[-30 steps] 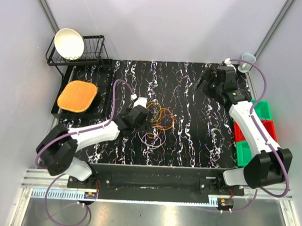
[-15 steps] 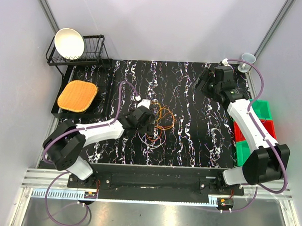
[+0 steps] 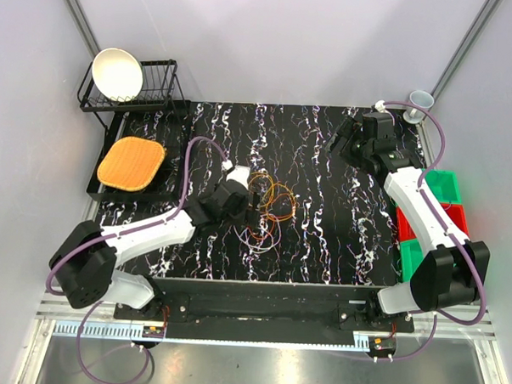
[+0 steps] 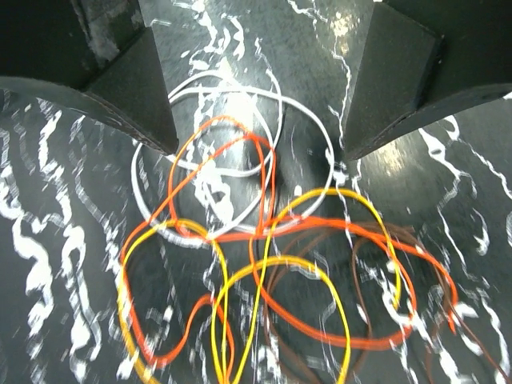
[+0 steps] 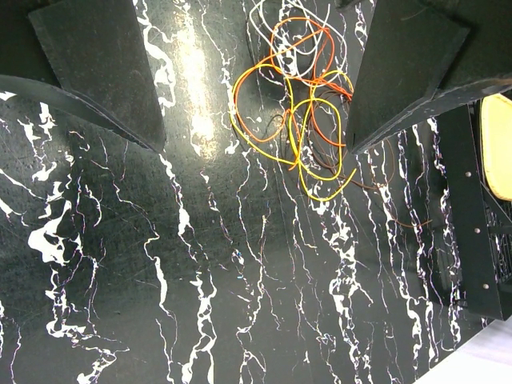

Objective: Untangle the cables

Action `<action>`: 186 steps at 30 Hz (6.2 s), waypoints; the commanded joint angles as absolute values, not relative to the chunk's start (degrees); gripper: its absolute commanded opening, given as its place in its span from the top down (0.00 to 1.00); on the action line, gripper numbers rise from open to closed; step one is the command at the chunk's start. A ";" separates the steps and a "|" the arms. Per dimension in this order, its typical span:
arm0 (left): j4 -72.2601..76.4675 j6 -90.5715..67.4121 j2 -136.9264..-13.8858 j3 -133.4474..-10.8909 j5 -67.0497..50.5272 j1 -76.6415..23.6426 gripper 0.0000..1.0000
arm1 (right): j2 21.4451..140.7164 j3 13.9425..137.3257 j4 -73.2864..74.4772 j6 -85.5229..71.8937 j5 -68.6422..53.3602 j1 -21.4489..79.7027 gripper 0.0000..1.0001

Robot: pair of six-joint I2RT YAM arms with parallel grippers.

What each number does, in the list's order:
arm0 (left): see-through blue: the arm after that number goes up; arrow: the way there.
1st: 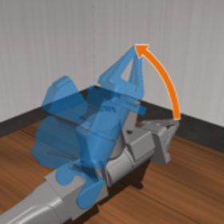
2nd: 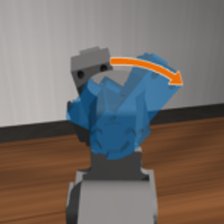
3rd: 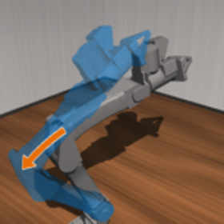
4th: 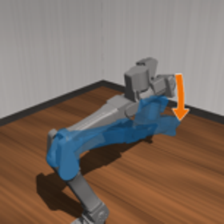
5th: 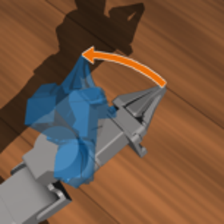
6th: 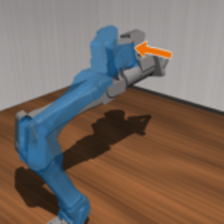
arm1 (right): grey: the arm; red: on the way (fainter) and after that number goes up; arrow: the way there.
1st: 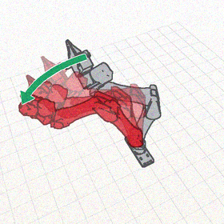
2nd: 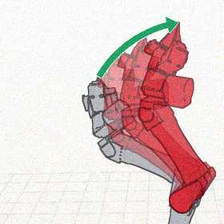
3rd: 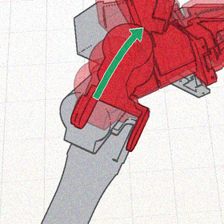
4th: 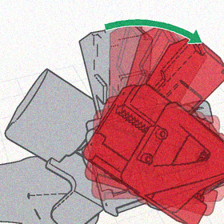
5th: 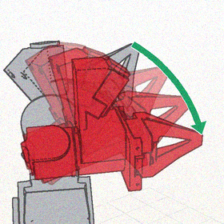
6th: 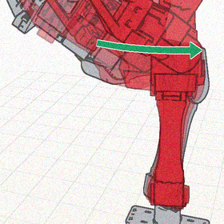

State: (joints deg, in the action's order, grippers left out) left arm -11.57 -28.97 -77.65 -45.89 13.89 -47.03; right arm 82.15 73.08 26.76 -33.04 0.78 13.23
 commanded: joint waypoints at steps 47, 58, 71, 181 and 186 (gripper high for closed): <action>-24.24 -22.51 -77.27 -64.83 18.81 -49.22 1.00 | 83.24 75.76 21.46 -29.01 -7.96 14.06 0.00; -33.31 -12.04 -63.29 -79.28 11.61 -45.09 1.00 | 73.57 67.96 -4.37 -32.25 -44.88 14.24 0.00; -29.79 -9.76 -59.41 -71.28 -9.04 -43.86 1.00 | 70.76 65.56 -13.81 -29.64 -59.68 22.75 0.00; -43.68 -23.03 -32.96 -45.62 23.55 -43.16 0.01 | 95.19 114.26 92.02 -70.49 58.62 2.30 1.00; -43.68 -22.94 -33.75 -45.79 23.20 -43.24 0.01 | 93.08 110.31 89.12 -68.47 57.40 -3.95 1.00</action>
